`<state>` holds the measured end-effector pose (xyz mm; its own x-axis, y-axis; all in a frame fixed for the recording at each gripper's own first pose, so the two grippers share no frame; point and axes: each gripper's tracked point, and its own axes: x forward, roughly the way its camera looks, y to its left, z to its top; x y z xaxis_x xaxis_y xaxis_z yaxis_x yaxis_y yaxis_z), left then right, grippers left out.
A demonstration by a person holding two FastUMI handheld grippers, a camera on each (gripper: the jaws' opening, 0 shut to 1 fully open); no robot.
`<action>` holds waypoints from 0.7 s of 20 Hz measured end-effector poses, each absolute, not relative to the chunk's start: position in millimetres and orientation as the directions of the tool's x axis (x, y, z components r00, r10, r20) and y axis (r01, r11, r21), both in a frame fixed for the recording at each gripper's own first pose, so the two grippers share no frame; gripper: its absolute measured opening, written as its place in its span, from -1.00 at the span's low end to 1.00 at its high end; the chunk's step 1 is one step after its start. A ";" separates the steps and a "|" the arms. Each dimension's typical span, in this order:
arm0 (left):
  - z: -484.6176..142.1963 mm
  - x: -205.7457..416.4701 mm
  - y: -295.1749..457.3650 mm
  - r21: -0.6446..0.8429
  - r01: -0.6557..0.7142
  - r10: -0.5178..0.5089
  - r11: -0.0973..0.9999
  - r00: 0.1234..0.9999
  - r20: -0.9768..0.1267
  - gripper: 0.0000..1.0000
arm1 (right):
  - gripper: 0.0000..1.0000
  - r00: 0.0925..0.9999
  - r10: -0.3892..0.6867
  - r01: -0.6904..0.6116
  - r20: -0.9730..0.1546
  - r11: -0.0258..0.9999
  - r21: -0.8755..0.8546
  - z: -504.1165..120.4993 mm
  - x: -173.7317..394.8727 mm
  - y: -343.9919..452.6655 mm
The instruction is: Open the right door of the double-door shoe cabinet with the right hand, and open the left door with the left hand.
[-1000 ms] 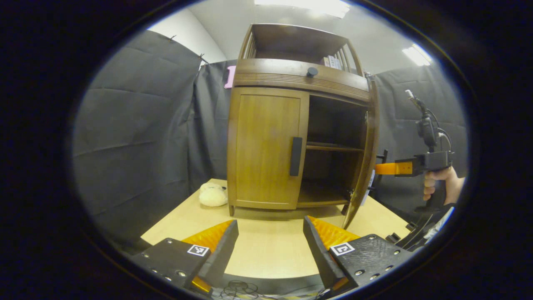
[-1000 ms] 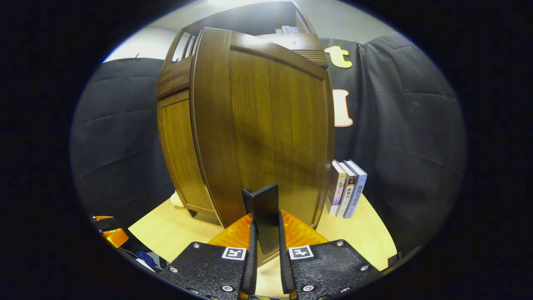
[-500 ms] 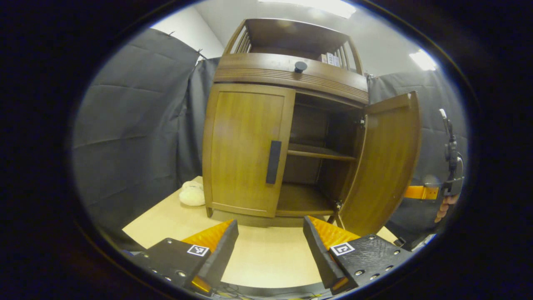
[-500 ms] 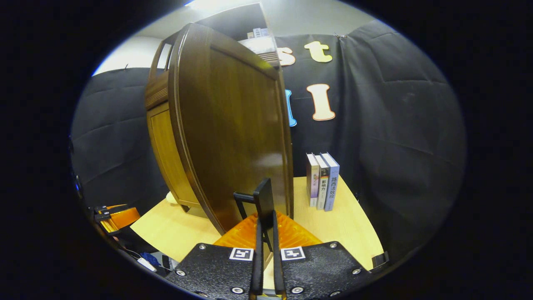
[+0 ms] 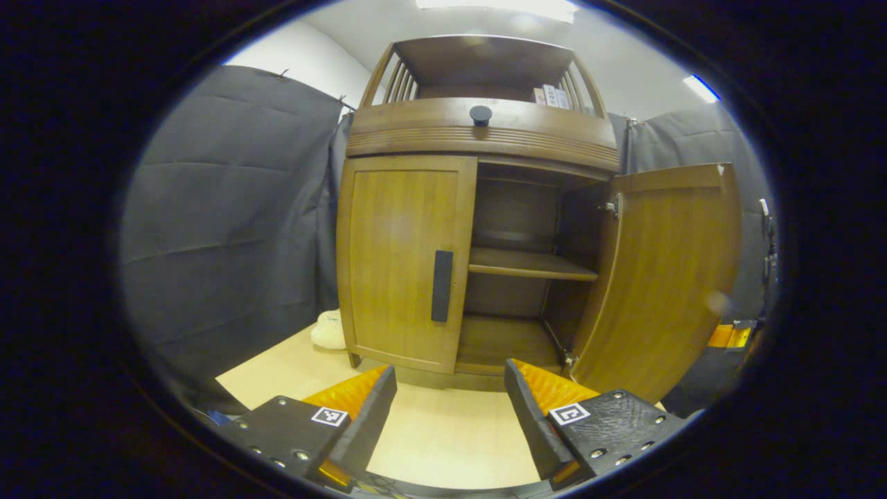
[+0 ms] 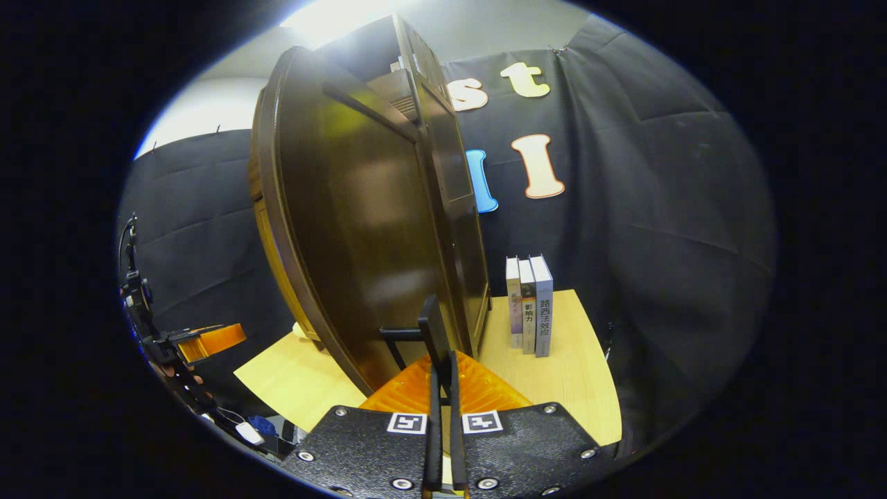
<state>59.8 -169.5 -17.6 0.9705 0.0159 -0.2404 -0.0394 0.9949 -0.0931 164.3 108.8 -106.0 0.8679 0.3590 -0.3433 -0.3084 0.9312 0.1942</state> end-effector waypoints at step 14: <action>19.8 143.9 -115.1 -0.088 -0.062 0.050 0.994 0.990 -0.135 0.91 | -0.91 0.884 0.284 -0.254 -0.370 0.959 0.128 -109.4 160.8 103.1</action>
